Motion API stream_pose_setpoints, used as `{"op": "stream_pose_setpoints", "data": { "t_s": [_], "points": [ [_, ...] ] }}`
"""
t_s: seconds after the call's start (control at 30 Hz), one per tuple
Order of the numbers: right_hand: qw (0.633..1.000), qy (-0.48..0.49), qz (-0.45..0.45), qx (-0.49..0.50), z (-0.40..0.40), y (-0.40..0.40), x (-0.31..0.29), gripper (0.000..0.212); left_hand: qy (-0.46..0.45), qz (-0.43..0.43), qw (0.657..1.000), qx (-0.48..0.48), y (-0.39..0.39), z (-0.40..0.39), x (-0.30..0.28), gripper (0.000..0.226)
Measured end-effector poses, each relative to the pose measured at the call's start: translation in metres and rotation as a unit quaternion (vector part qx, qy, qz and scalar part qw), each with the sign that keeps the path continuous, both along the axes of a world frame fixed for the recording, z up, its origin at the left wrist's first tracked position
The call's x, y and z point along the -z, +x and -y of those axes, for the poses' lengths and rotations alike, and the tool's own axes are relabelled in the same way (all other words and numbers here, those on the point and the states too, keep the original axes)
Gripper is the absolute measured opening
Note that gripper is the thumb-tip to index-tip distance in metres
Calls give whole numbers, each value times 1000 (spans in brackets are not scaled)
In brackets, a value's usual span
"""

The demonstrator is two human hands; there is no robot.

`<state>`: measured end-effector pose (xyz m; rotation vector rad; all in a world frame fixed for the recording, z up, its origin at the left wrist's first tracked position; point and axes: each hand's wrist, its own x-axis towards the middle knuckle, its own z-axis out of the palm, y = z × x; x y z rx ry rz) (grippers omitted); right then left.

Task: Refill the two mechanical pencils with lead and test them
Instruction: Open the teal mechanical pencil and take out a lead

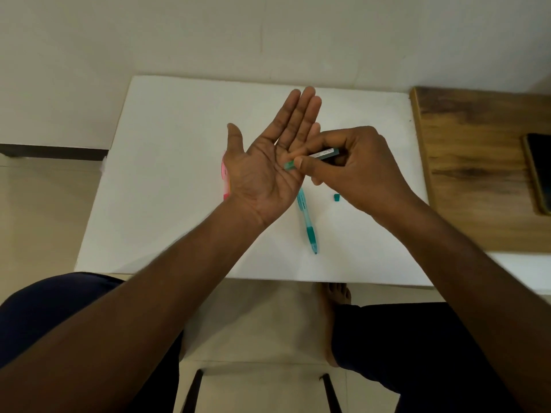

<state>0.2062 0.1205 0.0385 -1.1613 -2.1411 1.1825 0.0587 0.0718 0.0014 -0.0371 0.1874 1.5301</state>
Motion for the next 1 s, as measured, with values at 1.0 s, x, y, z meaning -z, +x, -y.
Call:
{"op": "stream_pose_setpoints", "data": {
  "t_s": [1.0],
  "points": [
    [945,-232,-191,132,-24,16,-1,8,-225,-622,741,-115,8,8,4,41]
  ]
}}
